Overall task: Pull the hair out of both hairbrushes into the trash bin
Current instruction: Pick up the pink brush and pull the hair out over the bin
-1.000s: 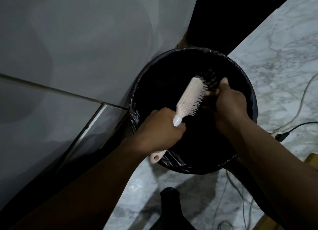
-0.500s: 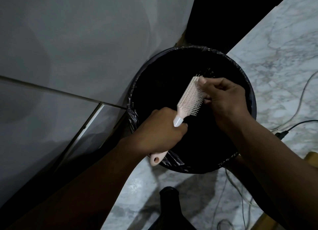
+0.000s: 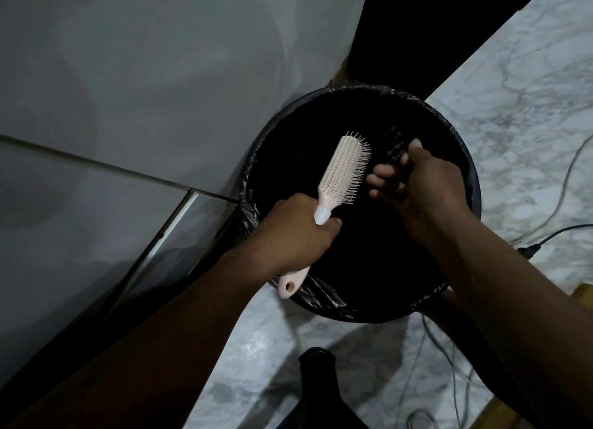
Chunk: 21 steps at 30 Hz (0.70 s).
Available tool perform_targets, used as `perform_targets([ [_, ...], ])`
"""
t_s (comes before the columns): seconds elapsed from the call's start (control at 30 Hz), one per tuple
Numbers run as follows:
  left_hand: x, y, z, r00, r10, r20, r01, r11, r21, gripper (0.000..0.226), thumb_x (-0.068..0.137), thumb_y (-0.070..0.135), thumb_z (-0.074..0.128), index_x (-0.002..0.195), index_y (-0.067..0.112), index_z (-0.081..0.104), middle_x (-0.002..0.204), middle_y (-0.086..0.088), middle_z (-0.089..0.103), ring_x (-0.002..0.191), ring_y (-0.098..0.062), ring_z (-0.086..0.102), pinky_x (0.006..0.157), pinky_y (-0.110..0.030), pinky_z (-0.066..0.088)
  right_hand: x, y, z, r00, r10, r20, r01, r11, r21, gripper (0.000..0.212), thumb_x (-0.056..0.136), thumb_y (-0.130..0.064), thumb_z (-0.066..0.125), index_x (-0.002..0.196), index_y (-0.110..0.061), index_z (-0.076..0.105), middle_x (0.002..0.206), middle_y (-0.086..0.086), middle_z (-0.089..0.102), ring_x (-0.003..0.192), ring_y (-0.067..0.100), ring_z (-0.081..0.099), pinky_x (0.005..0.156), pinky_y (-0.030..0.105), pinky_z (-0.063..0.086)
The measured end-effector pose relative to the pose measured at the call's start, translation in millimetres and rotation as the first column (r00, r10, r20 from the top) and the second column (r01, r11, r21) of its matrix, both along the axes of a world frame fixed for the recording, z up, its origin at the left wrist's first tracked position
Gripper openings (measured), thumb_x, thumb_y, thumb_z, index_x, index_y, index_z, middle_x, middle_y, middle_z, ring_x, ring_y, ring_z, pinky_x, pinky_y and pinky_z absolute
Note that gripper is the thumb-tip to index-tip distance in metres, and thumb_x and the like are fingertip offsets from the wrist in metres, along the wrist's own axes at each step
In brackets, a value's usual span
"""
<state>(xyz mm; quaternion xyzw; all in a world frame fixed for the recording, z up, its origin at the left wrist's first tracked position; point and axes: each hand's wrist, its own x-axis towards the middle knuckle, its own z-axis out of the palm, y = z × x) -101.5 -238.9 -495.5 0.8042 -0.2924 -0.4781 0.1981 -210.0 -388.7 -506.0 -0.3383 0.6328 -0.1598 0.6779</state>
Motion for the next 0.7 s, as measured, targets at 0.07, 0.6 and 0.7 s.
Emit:
perform_targets([
  [0.07,1,0,0,1.000,0.012,0.009,-0.012,1.000,0.014,0.043,0.090,0.039,0.065,0.055,0.022,0.046,0.051,0.007,0.053,0.048,-0.008,0.052,0.050,-0.024,0.033,1,2,-3,0.999,0.003,-0.044,-0.004,1.000,-0.020,0.031,0.103,-0.032,0.048,0.078,-0.014,0.054,0.059,0.003,0.064,0.051,0.017,0.065,0.057,0.033,0.057],
  [0.6,-13,29,47,0.980,0.158,0.121,-0.165,0.985,0.049,0.024,0.088,0.032,0.068,0.088,0.009,0.064,0.086,-0.006,0.067,0.083,-0.025,0.067,0.065,-0.027,0.042,-25,23,62,0.479,0.693,-0.540,-0.867,0.470,-0.166,0.044,0.087,-0.030,0.072,0.126,-0.014,0.059,0.114,0.009,0.064,0.092,0.022,0.059,0.081,0.029,0.045],
  [0.7,-14,31,91,0.970,0.149,0.190,-0.160,0.986,0.045,0.027,0.087,0.033,0.070,0.100,0.009,0.071,0.106,-0.013,0.073,0.101,-0.030,0.068,0.070,-0.024,0.039,-26,25,113,0.398,0.714,-0.576,-0.913,0.370,-0.172,0.043,0.089,-0.032,0.070,0.124,-0.009,0.061,0.117,0.013,0.066,0.095,0.026,0.059,0.082,0.030,0.045],
])
